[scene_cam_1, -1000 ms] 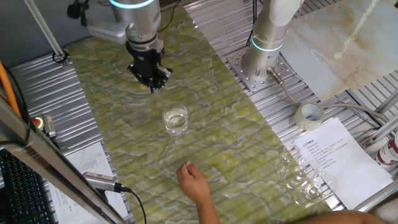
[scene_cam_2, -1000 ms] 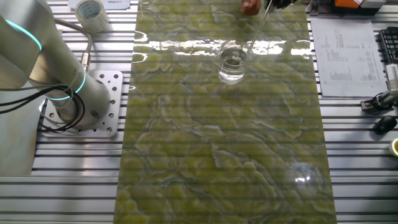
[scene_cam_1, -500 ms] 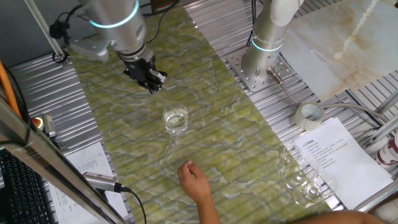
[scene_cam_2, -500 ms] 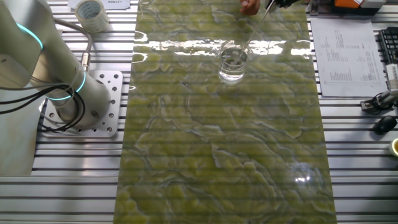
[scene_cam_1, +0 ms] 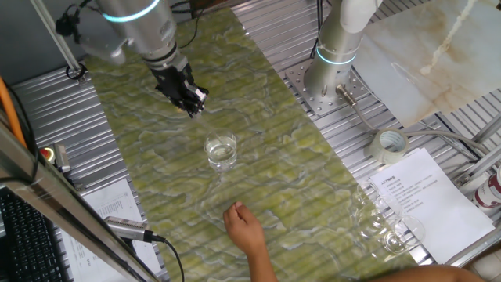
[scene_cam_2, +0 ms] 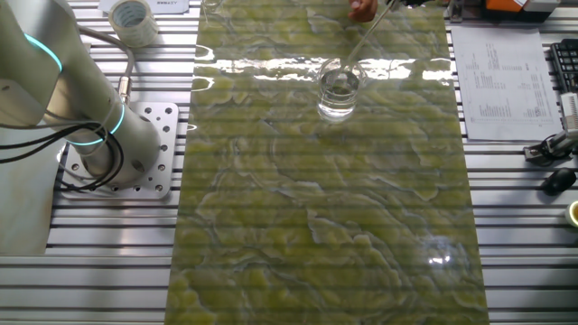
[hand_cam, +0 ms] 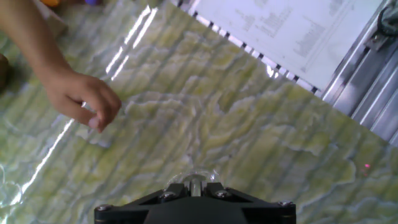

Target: Stir the beaker with a glass rod

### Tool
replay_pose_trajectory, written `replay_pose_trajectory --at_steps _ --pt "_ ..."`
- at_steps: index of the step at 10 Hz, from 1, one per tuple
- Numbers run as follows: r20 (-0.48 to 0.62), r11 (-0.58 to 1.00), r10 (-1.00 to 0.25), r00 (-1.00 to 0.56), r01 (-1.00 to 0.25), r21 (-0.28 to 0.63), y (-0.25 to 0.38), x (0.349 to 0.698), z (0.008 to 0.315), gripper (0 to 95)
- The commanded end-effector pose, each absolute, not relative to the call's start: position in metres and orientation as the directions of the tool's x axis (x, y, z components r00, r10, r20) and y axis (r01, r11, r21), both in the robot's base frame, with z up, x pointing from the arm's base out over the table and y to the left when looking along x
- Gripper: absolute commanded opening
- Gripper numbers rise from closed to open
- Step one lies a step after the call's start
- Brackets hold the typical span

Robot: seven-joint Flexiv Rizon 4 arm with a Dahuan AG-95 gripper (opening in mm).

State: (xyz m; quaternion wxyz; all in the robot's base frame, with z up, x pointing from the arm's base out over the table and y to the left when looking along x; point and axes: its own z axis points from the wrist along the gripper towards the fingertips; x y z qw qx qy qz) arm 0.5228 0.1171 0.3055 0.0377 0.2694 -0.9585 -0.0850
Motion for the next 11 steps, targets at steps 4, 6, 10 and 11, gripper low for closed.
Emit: replay_pose_trajectory --at_steps 4,6,10,11 --pt "-0.005 0.79 -0.611 -0.791 -0.611 0.051 0.1168 0.5224 0.3048 0.0" --pt "0.0 0.794 -0.606 -0.796 -0.605 0.055 0.1169 0.5224 0.3048 0.0" --pt "-0.007 0.801 -0.595 -0.804 -0.594 0.071 0.1169 0.5224 0.3048 0.0" --pt "-0.001 0.803 -0.592 -0.806 -0.591 0.081 0.1169 0.5224 0.3048 0.0"
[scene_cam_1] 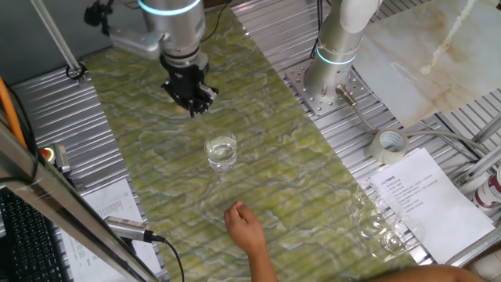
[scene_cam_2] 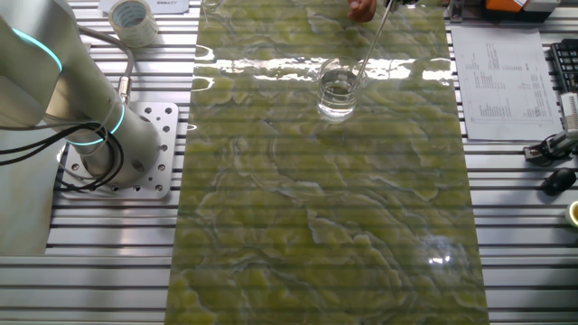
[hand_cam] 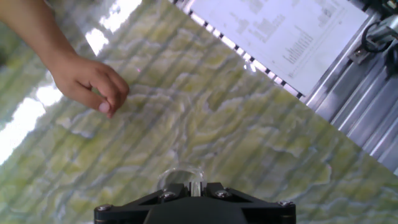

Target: Stir the beaker with a glass rod

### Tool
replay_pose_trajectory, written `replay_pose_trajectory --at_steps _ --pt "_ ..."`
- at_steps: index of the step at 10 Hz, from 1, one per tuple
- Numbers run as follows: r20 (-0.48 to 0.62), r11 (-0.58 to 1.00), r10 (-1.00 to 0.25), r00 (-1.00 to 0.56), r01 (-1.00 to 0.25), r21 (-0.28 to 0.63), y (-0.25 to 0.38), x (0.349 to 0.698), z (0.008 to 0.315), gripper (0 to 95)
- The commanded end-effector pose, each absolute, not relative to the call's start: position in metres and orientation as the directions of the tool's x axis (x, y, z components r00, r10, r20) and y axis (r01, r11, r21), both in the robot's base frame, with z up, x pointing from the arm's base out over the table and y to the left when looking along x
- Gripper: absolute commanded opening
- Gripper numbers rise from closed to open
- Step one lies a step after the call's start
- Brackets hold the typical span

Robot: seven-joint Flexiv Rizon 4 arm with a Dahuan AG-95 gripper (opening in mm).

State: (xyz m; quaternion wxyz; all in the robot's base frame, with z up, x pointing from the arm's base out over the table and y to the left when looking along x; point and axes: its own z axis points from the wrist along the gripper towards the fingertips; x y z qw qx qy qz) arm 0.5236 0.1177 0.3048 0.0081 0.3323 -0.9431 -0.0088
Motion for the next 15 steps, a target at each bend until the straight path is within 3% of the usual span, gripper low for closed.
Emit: replay_pose_trajectory --at_steps 1,8,15 --pt "-0.003 0.804 -0.59 -0.807 -0.588 0.085 0.1169 0.5224 0.3048 0.0" --pt "-0.071 0.789 -0.604 -0.794 -0.609 0.081 0.1173 0.5223 0.3052 0.0" --pt "-0.005 0.795 -0.604 -0.797 -0.602 0.073 0.1171 0.5227 0.3045 0.0"
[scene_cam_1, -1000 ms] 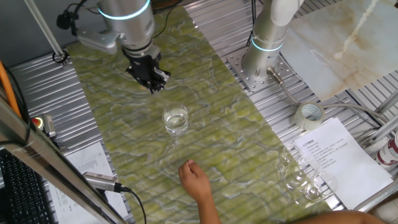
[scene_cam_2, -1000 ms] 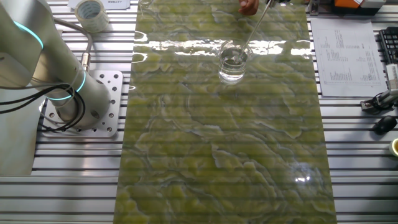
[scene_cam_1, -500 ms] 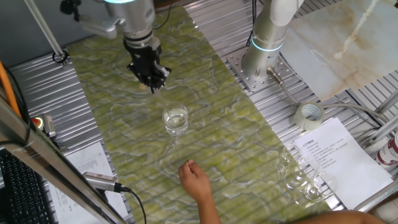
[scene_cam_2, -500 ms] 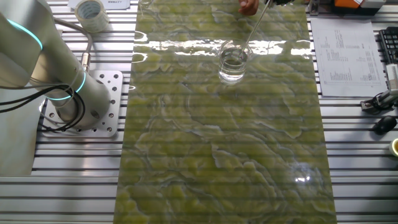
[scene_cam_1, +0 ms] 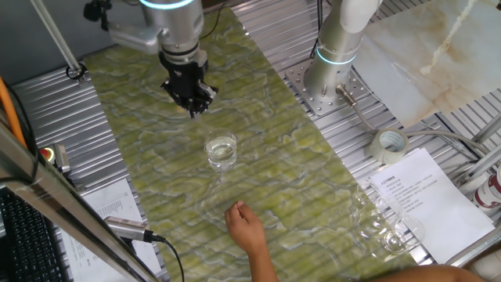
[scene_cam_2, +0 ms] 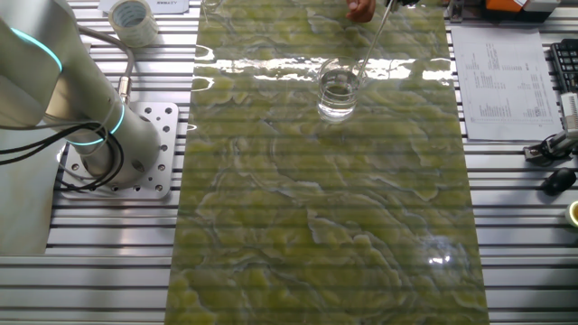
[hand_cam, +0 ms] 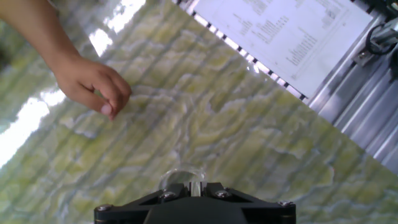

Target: Stir the beaker with a glass rod

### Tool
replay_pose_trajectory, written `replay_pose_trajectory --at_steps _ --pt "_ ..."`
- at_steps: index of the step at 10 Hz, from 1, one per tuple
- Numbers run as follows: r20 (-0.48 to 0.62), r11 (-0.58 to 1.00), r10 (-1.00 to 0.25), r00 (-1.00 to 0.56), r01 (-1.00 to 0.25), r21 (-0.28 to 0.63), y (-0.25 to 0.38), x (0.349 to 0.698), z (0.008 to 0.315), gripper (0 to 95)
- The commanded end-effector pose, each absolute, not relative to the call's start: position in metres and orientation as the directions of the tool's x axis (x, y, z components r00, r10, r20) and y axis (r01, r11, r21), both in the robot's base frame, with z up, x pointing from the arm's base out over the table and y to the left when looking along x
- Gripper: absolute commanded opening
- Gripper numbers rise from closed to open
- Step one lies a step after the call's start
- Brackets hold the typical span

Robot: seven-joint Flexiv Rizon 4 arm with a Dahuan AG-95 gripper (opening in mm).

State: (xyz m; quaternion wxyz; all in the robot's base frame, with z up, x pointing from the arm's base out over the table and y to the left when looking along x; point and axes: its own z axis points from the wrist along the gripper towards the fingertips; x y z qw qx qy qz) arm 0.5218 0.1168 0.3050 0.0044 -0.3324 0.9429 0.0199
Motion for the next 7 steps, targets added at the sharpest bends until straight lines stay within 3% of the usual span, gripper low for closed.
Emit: replay_pose_trajectory --at_steps 1,7 --pt "-0.008 0.794 -0.604 -0.797 -0.603 0.076 0.1171 0.5226 0.3045 0.0" --pt "-0.066 0.792 -0.601 -0.796 -0.605 0.086 0.1171 0.5227 0.3045 0.0"
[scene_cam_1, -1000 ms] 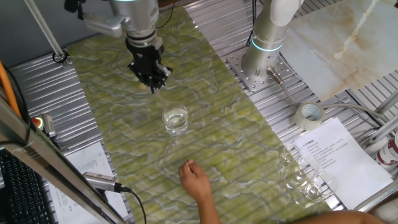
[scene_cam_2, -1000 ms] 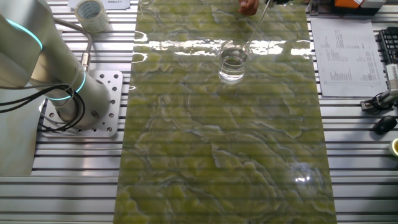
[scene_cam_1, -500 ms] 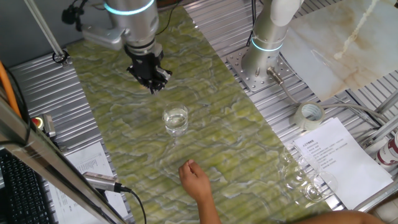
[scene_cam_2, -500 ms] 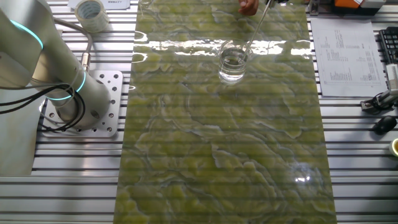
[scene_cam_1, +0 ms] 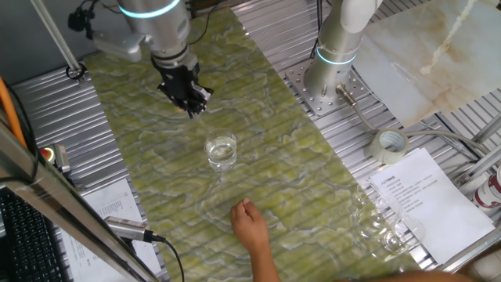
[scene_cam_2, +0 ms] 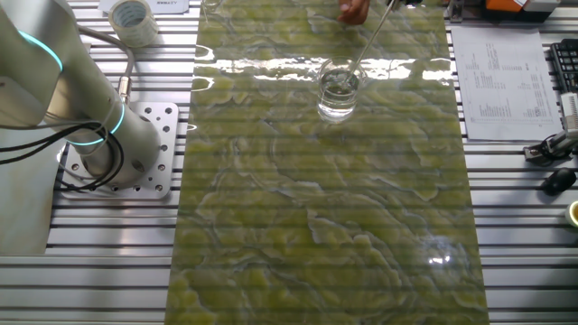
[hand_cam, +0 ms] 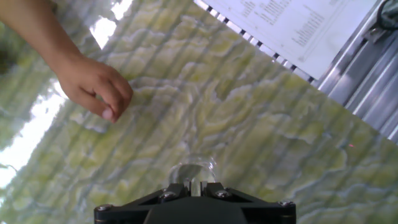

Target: Stir the beaker with a glass rod

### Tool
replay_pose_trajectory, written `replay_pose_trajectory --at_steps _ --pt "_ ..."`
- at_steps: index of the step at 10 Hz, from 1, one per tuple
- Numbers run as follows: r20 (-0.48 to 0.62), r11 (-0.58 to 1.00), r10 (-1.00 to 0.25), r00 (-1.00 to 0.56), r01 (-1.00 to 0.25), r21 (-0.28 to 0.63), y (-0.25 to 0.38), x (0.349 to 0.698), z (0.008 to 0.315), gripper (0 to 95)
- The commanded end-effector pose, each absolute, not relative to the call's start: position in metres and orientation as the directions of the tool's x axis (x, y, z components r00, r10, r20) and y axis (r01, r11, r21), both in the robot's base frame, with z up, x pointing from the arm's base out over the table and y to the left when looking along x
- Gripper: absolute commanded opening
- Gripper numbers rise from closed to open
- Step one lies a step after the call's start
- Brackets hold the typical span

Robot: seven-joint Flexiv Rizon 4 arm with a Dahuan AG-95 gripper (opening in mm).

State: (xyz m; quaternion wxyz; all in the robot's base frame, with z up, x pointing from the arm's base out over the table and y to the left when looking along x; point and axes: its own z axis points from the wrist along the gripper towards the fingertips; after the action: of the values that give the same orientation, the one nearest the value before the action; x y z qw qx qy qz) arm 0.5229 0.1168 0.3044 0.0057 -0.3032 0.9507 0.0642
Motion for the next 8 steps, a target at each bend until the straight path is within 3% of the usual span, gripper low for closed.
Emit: replay_pose_trajectory --at_steps 1,8 --pt "-0.06 0.787 -0.609 -0.791 -0.612 0.075 0.117 0.5227 0.3044 0.0" --pt "-0.002 0.808 -0.583 -0.813 -0.58 0.101 0.1168 0.523 0.3042 0.0"
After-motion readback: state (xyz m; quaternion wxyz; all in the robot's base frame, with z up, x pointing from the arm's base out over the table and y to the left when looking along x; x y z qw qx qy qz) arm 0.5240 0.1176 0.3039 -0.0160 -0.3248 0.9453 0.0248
